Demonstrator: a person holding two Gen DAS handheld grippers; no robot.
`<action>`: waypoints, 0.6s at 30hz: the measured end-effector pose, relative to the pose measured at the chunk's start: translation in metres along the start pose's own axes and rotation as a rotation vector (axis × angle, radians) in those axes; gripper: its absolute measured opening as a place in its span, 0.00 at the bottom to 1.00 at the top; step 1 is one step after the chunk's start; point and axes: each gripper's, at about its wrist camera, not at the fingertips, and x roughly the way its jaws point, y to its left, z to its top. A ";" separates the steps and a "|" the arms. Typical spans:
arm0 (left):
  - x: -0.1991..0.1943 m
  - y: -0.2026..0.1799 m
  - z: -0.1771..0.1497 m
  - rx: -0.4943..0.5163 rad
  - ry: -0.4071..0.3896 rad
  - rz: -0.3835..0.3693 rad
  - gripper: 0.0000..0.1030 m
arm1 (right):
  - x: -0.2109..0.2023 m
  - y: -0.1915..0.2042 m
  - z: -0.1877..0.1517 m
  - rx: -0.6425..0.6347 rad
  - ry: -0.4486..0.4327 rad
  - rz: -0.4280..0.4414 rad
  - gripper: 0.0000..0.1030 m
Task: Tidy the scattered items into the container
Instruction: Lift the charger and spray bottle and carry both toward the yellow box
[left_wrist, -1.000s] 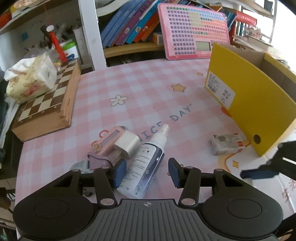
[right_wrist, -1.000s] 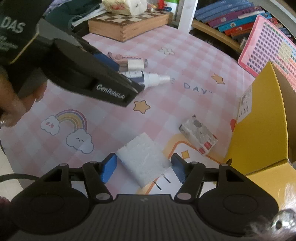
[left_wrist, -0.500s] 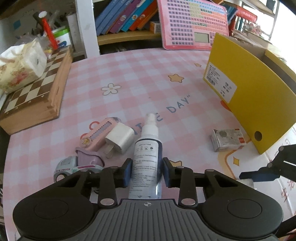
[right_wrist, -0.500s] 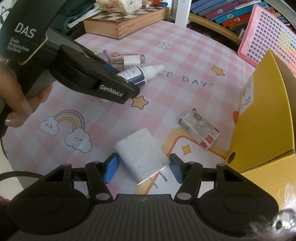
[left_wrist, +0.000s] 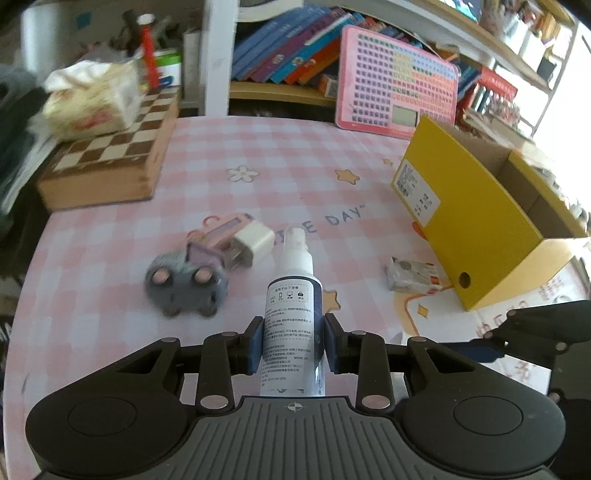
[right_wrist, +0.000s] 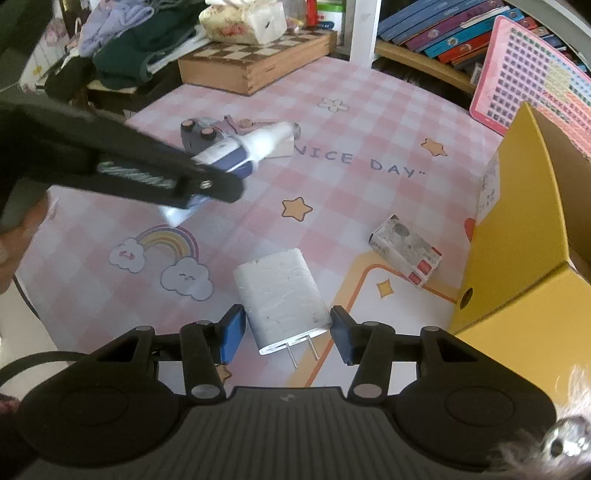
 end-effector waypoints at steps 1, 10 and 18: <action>-0.007 0.001 -0.003 -0.011 -0.007 -0.001 0.30 | -0.003 0.001 -0.001 0.006 -0.009 -0.003 0.47; -0.059 0.005 -0.036 -0.102 -0.055 -0.017 0.31 | -0.037 0.022 -0.018 0.046 -0.101 -0.013 0.47; -0.090 0.003 -0.070 -0.157 -0.045 -0.053 0.31 | -0.060 0.046 -0.042 0.063 -0.129 -0.015 0.47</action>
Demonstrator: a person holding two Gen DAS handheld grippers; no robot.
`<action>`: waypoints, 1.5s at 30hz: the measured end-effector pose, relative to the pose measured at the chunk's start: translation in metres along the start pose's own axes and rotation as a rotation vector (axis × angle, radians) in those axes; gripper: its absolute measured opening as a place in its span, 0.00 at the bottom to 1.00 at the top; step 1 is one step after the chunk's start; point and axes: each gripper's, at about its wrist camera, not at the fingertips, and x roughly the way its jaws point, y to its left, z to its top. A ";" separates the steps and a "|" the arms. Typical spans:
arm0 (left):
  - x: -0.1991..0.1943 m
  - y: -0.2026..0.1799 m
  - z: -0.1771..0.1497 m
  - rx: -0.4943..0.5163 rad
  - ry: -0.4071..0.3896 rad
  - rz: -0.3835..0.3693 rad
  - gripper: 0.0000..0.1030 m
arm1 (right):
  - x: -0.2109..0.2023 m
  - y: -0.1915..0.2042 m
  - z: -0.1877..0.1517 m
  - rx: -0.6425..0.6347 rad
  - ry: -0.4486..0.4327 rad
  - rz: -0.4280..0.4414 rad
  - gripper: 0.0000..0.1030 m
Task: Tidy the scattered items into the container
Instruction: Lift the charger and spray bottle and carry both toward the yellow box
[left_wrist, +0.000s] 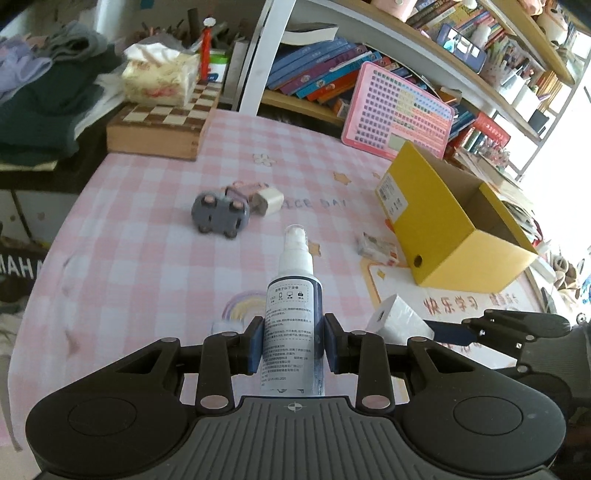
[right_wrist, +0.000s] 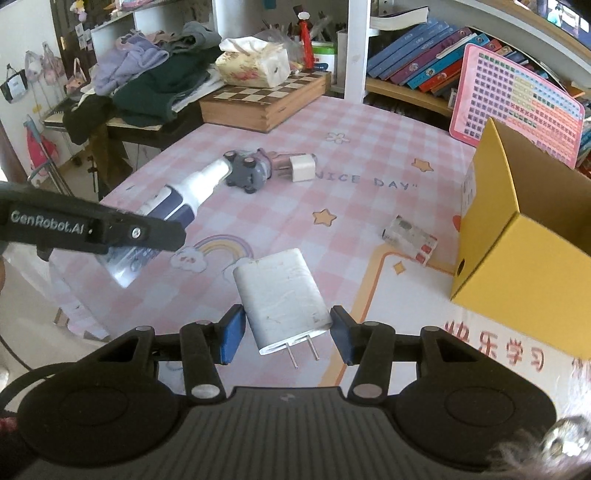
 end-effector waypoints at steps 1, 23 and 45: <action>-0.004 0.000 -0.004 -0.005 0.000 -0.001 0.31 | -0.003 0.003 -0.003 0.002 -0.005 -0.003 0.47; -0.051 -0.015 -0.040 -0.014 -0.019 -0.129 0.31 | -0.063 0.025 -0.057 0.109 -0.070 -0.092 0.47; -0.031 -0.061 -0.042 0.060 0.039 -0.236 0.31 | -0.102 -0.015 -0.097 0.281 -0.048 -0.258 0.47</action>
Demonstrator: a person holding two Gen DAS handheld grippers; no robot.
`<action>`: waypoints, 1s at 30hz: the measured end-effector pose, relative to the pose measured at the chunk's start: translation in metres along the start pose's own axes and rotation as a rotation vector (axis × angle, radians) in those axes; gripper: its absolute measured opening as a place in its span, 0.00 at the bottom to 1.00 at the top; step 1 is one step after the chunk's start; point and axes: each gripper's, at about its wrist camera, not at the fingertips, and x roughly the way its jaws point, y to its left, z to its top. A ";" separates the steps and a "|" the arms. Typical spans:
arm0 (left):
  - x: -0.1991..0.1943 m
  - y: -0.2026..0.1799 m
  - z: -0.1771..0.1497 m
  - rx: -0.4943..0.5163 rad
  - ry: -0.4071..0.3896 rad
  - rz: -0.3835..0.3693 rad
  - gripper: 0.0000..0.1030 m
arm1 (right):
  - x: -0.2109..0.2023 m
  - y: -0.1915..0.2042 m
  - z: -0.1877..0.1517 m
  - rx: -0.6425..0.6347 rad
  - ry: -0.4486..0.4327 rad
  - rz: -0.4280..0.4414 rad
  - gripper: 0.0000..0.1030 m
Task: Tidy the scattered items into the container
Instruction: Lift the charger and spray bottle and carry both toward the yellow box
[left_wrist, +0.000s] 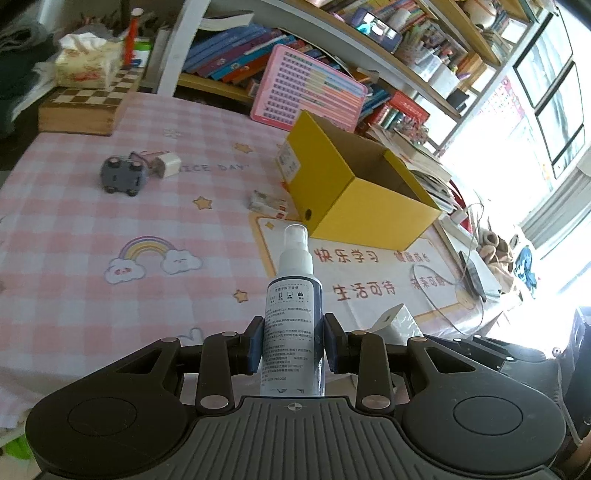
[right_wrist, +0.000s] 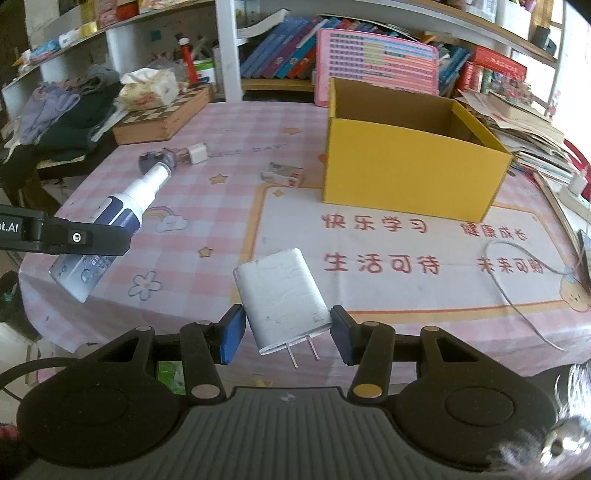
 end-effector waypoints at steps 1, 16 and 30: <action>0.002 -0.002 0.001 0.004 0.002 -0.003 0.31 | 0.000 -0.003 0.000 0.004 0.000 -0.006 0.47; 0.037 -0.037 0.015 0.074 0.034 -0.044 0.31 | -0.001 -0.053 0.001 0.092 0.003 -0.082 0.47; 0.067 -0.064 0.027 0.116 0.057 -0.075 0.31 | 0.007 -0.088 0.009 0.131 0.018 -0.109 0.47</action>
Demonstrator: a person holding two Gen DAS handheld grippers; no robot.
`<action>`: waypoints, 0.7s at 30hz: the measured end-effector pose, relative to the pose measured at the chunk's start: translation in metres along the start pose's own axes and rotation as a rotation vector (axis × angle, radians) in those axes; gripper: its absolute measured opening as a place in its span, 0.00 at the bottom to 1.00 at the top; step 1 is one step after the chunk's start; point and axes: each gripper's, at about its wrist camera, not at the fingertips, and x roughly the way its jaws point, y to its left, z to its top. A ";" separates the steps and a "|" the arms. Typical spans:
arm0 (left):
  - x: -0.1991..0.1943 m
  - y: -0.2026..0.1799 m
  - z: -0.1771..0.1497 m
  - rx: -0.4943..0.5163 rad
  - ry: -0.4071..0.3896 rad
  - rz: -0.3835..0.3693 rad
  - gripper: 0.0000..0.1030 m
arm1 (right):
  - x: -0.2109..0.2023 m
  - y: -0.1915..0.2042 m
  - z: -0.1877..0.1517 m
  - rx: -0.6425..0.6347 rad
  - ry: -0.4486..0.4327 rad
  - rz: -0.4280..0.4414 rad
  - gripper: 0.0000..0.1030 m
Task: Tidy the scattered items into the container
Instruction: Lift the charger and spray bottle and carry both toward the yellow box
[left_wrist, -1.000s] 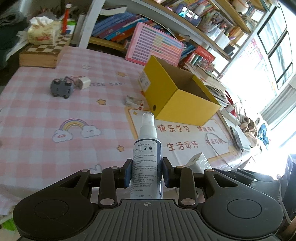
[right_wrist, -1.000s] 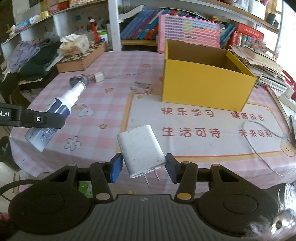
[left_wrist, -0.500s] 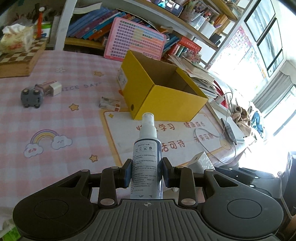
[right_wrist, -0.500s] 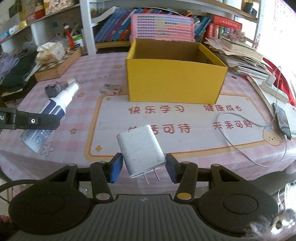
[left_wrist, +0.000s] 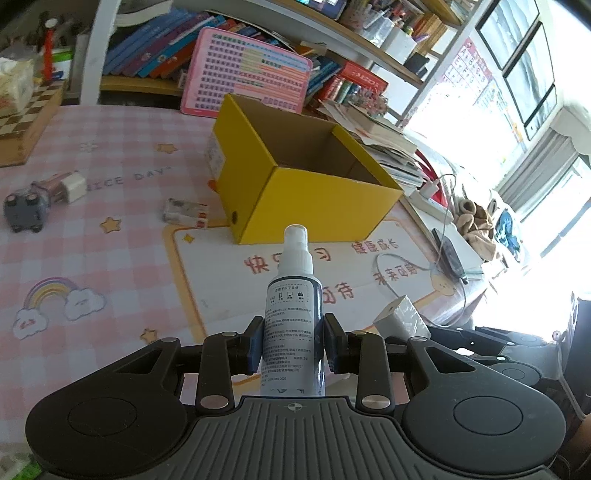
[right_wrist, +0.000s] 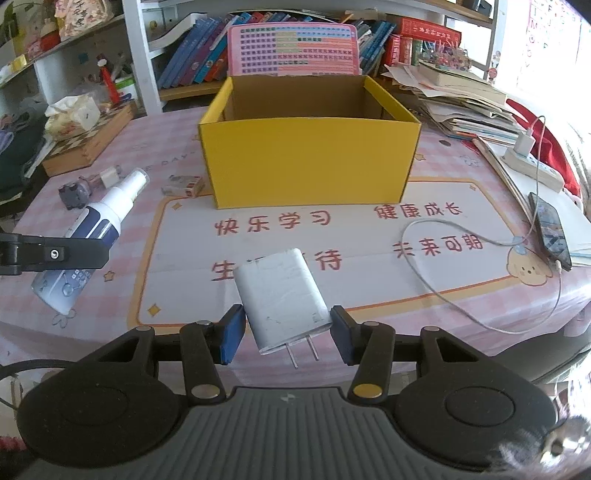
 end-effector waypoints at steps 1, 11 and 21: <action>0.003 -0.002 0.002 0.005 0.001 -0.006 0.31 | 0.001 -0.003 0.001 0.001 0.001 -0.004 0.46; 0.044 -0.026 0.023 0.064 0.020 -0.052 0.31 | 0.014 -0.038 0.017 0.014 0.015 -0.047 0.47; 0.067 -0.046 0.056 0.120 -0.037 -0.047 0.31 | 0.031 -0.063 0.063 -0.023 -0.040 -0.028 0.47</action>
